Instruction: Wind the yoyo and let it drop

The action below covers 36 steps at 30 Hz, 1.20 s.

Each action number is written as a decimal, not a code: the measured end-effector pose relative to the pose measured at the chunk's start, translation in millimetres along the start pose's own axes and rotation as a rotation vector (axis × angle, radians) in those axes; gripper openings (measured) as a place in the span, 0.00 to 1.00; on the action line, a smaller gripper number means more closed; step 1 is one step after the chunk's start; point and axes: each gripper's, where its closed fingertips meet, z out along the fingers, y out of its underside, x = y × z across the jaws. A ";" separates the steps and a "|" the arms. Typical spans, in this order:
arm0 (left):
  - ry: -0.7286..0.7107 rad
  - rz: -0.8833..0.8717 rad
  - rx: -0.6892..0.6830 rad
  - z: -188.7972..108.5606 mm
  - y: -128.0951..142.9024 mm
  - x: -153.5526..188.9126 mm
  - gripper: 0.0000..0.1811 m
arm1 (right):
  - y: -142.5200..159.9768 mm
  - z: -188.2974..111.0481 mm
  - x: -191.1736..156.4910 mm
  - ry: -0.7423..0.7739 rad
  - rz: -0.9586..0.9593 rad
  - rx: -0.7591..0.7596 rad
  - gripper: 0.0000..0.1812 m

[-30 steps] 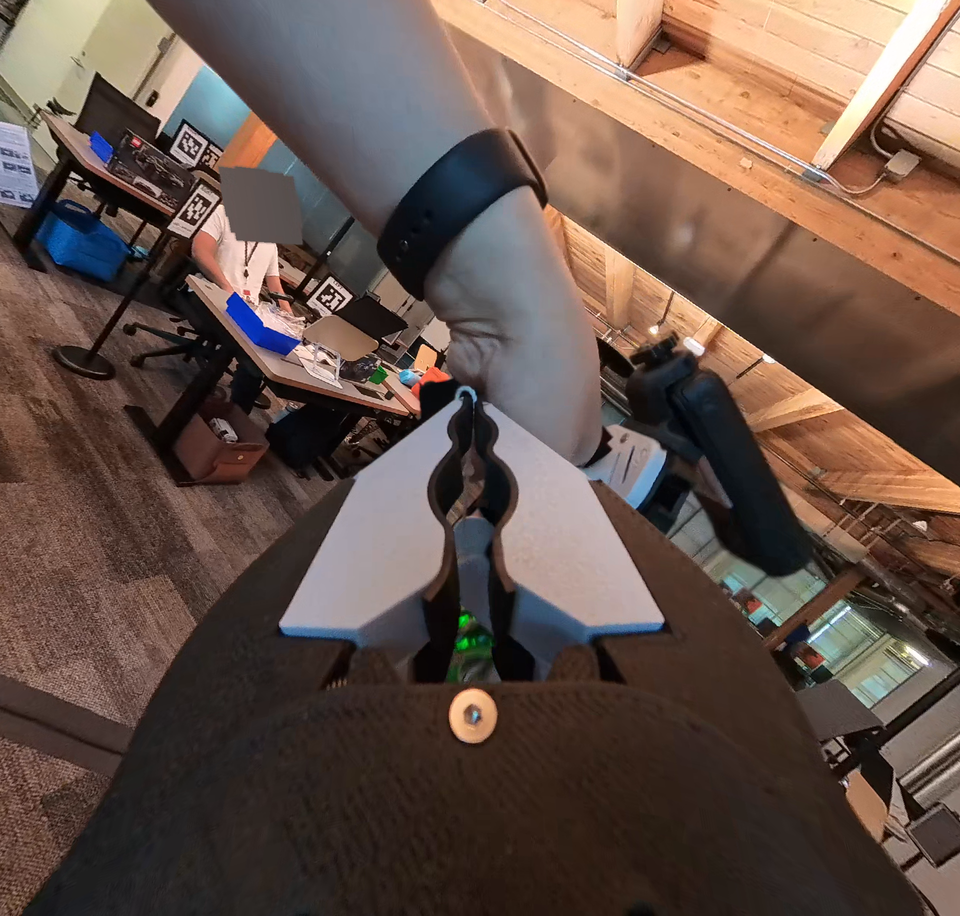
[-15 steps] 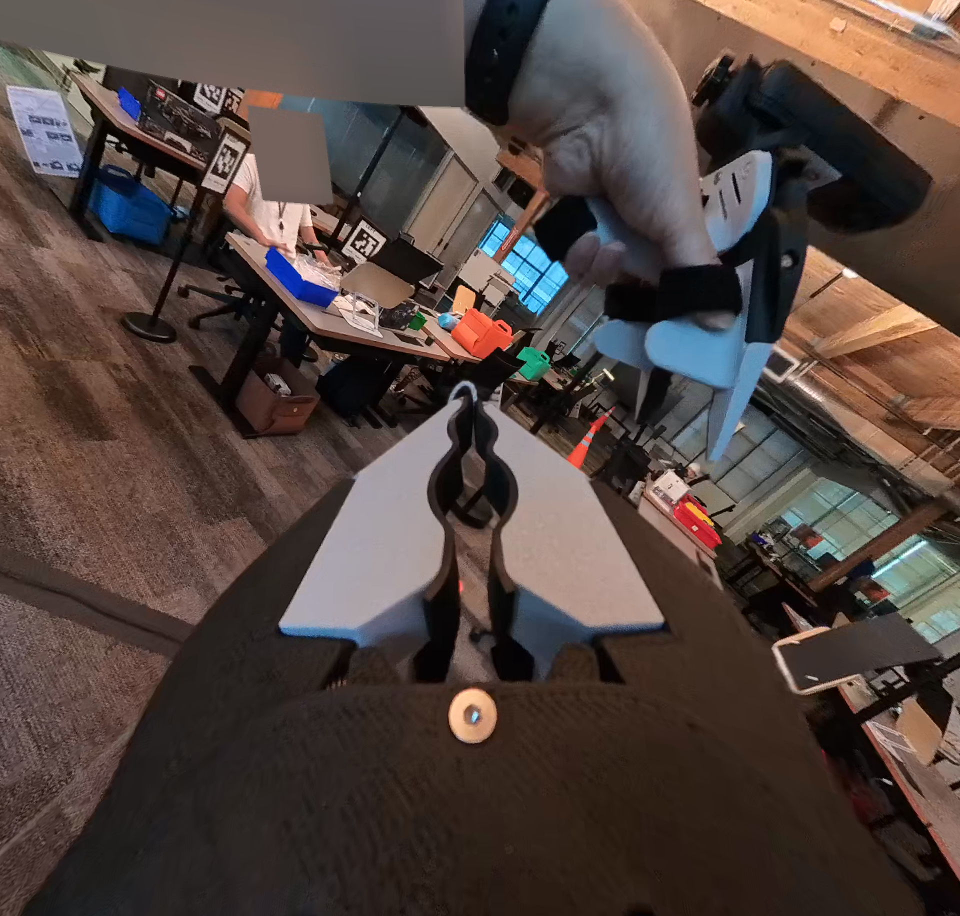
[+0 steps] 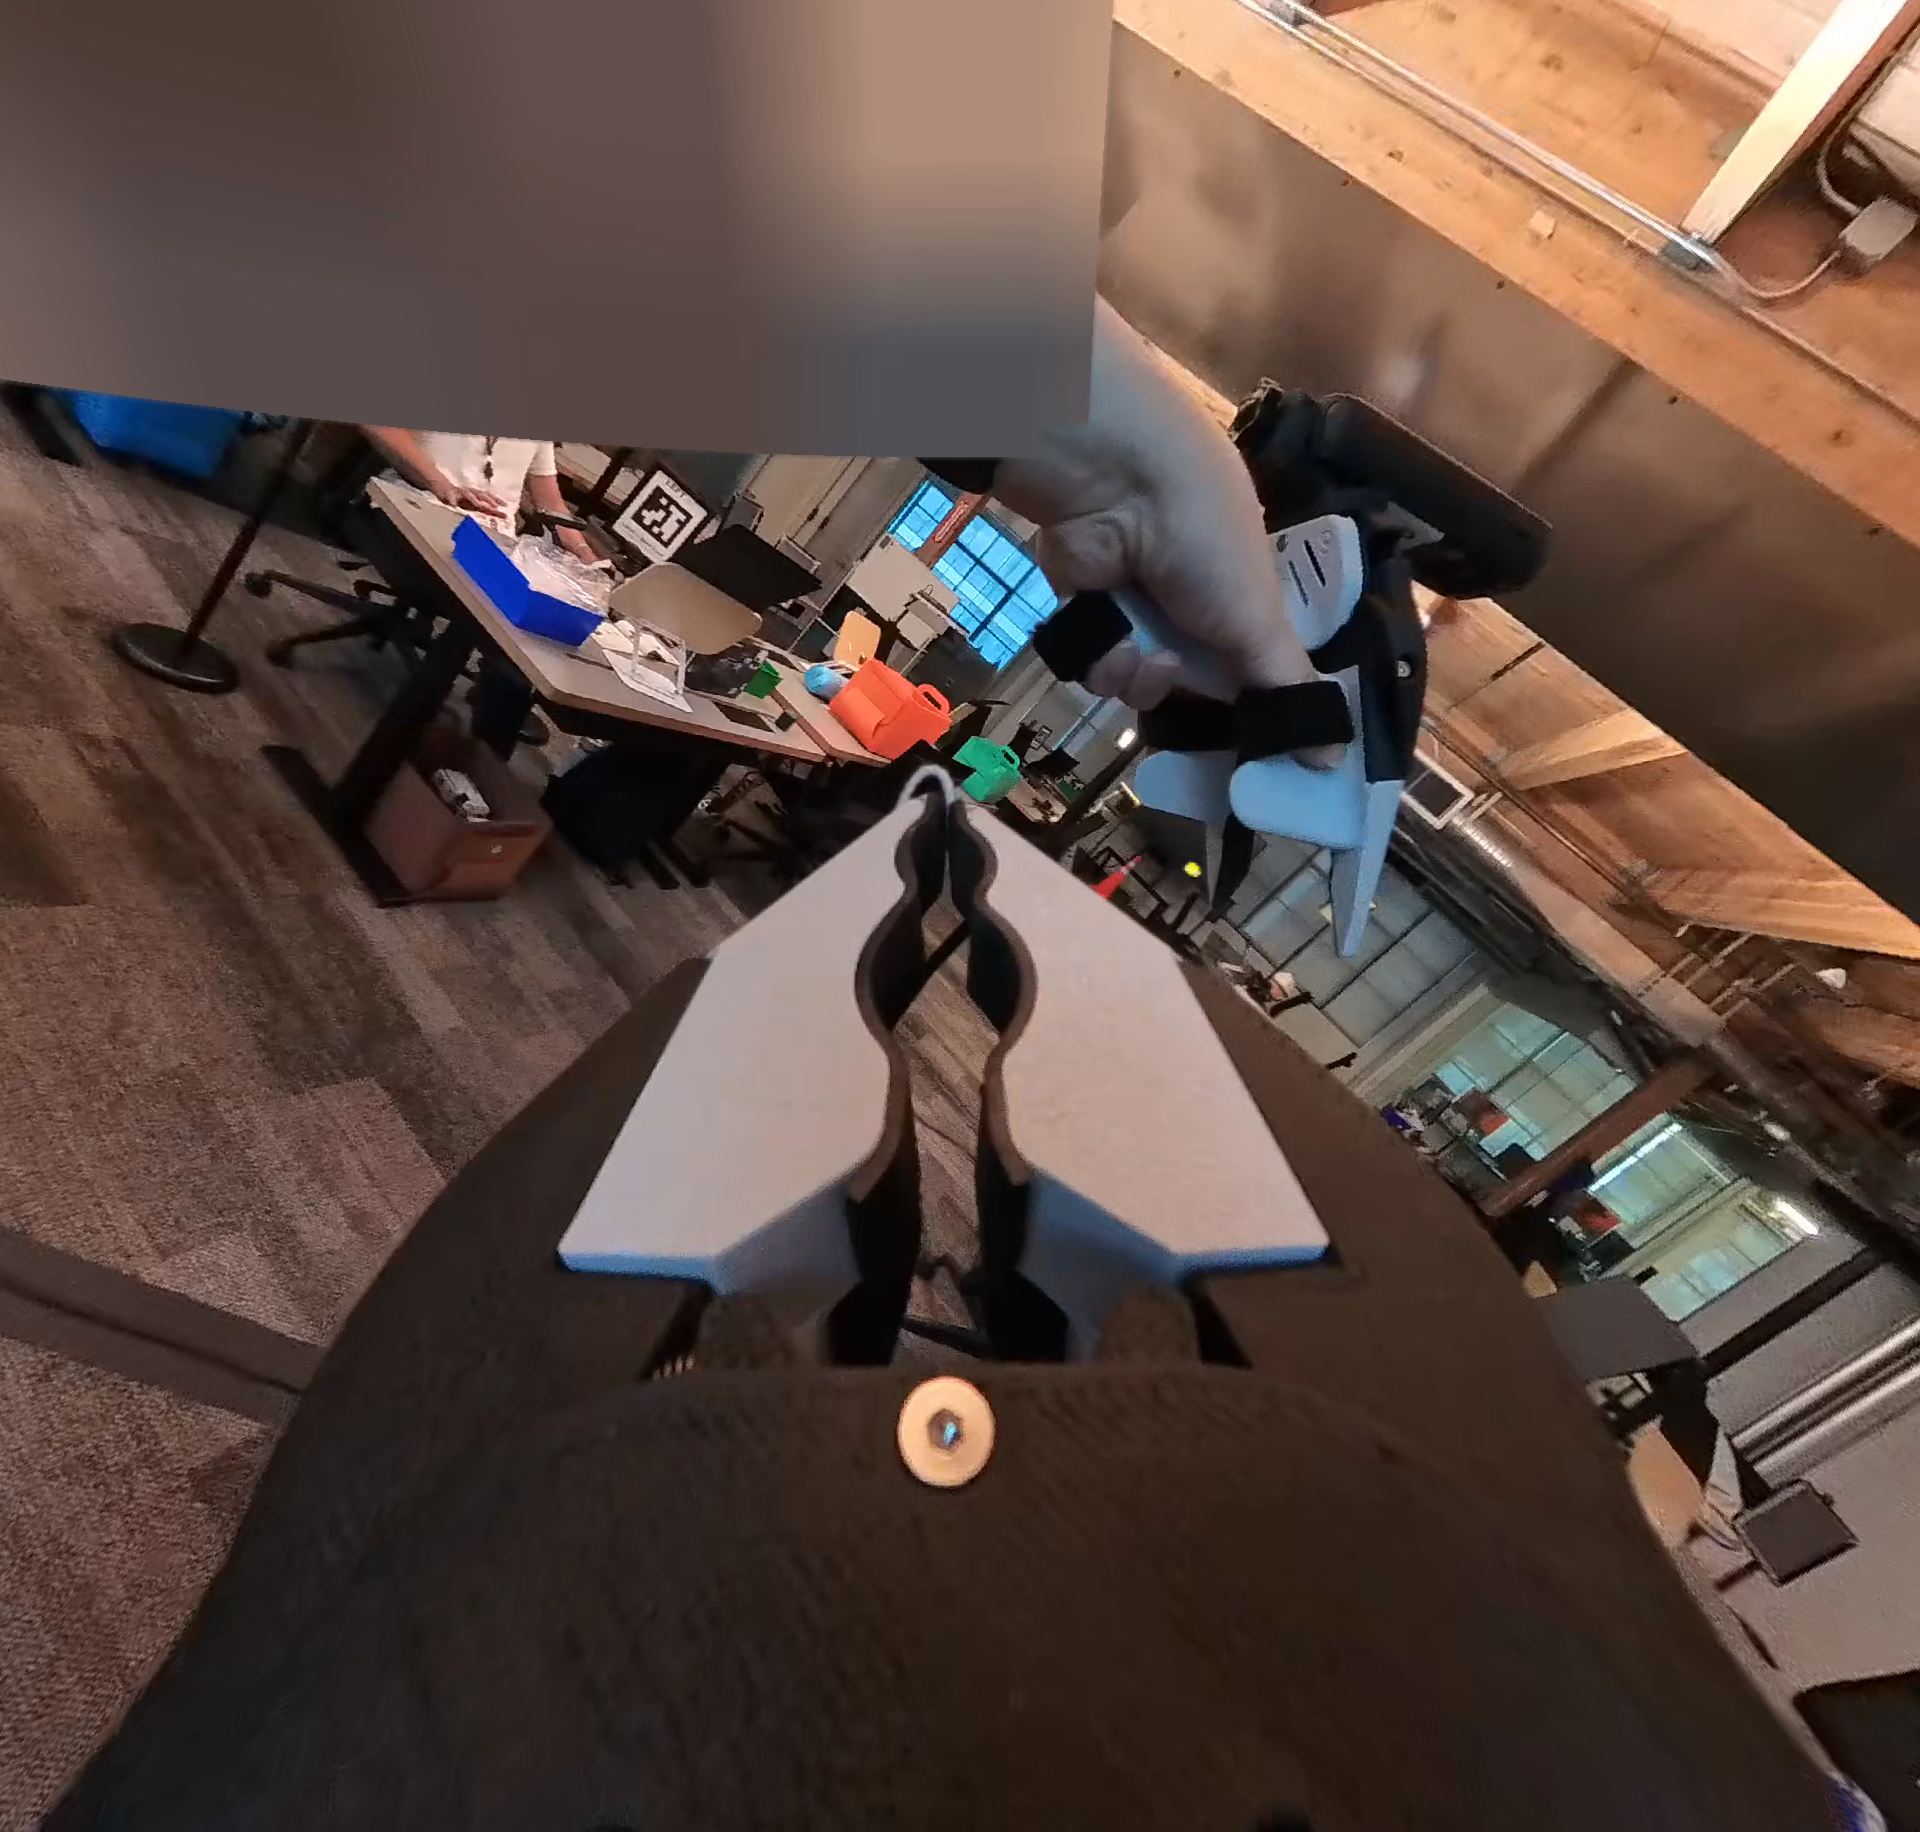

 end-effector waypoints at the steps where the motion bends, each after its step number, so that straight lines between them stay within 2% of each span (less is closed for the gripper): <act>1: 0.002 0.001 0.000 -0.6 0.7 0.5 0.41 | 0.0 1.1 0.1 0.003 -0.001 -0.001 0.00; 14: -0.002 0.024 0.011 -17.1 0.9 5.7 0.41 | 7.7 8.1 -4.6 -0.019 0.042 -0.015 0.00; 22: -0.010 0.018 0.015 -20.1 5.3 3.3 0.41 | 2.6 8.7 -8.9 -0.029 0.033 -0.012 0.00; 28: -0.010 0.014 0.000 -17.6 13.2 3.8 0.41 | -5.3 8.0 -17.0 -0.051 0.023 0.000 0.00; 36: 0.001 0.015 -0.016 -10.0 16.9 8.0 0.41 | -37.5 6.3 -28.4 -0.067 -0.056 0.039 0.00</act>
